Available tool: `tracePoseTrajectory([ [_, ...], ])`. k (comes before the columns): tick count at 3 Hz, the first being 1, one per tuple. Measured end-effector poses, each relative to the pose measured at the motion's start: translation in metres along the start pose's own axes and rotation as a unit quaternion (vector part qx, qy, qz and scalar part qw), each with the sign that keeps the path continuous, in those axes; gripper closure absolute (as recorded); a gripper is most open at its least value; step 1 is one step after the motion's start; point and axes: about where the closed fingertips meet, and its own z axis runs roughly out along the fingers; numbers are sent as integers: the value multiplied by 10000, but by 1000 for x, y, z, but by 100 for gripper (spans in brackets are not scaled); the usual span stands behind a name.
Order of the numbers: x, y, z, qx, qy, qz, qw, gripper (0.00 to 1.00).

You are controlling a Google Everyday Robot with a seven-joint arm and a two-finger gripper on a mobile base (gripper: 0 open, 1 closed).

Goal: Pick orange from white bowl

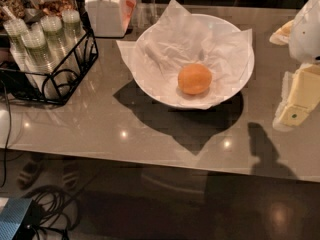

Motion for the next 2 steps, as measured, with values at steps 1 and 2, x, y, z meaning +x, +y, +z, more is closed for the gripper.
tracePoseTrajectory([
  [1,0,0,0,1,-2,0,10000,0],
  [2,-6,-6,-3,103,-170,-20,9998,0],
])
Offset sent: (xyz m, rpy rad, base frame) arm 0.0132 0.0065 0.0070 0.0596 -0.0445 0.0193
